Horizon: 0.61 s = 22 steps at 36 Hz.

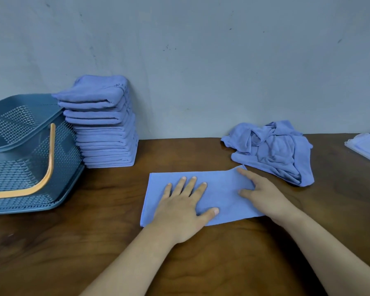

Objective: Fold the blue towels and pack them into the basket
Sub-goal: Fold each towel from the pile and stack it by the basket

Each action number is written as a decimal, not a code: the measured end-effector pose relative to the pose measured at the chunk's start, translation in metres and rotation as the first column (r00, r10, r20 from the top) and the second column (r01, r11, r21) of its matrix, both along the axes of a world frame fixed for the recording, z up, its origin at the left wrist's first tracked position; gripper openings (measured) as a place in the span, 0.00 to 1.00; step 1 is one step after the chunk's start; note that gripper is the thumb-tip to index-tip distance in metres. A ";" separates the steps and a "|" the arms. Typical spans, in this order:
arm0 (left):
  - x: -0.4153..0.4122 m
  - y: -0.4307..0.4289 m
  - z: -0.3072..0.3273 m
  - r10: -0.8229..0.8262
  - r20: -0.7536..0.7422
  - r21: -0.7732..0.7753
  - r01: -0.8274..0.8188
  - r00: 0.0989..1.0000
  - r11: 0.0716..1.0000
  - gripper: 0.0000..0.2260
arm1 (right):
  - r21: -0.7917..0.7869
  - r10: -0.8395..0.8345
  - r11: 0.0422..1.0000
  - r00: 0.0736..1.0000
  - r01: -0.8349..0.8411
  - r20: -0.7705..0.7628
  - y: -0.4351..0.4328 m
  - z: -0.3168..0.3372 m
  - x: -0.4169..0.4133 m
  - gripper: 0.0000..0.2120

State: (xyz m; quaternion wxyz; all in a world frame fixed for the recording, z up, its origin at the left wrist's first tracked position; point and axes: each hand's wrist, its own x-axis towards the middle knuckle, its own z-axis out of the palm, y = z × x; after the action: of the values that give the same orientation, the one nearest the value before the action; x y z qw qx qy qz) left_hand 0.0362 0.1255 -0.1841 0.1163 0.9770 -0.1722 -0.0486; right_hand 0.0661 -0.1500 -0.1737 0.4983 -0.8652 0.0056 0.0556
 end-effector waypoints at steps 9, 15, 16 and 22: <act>-0.009 0.103 0.003 0.228 -0.010 -0.034 -0.229 0.974 0.973 0.38 | -0.053 -0.006 0.999 1.000 0.007 0.025 0.005 0.012 -0.004 0.35; -0.012 0.116 0.000 0.293 -0.002 -0.284 -0.282 0.956 0.916 0.32 | -0.104 0.026 0.994 0.996 -0.017 0.082 0.041 0.058 -0.002 0.33; -0.011 0.116 0.001 0.307 0.000 -0.308 -0.292 0.952 0.906 0.29 | -0.107 0.037 0.994 0.995 -0.027 0.088 0.050 0.068 -0.003 0.33; -0.007 0.116 0.001 0.316 -0.013 -0.339 -0.301 0.949 0.891 0.25 | -0.233 0.147 0.964 0.988 -0.130 0.055 0.116 0.105 -0.004 0.36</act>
State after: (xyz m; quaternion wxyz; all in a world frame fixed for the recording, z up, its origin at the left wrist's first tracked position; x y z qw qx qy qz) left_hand 0.0289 0.2417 -0.1826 0.2843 0.9582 -0.0233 0.0213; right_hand 0.0626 -0.0342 -0.0686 0.3903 -0.9165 -0.0664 0.0579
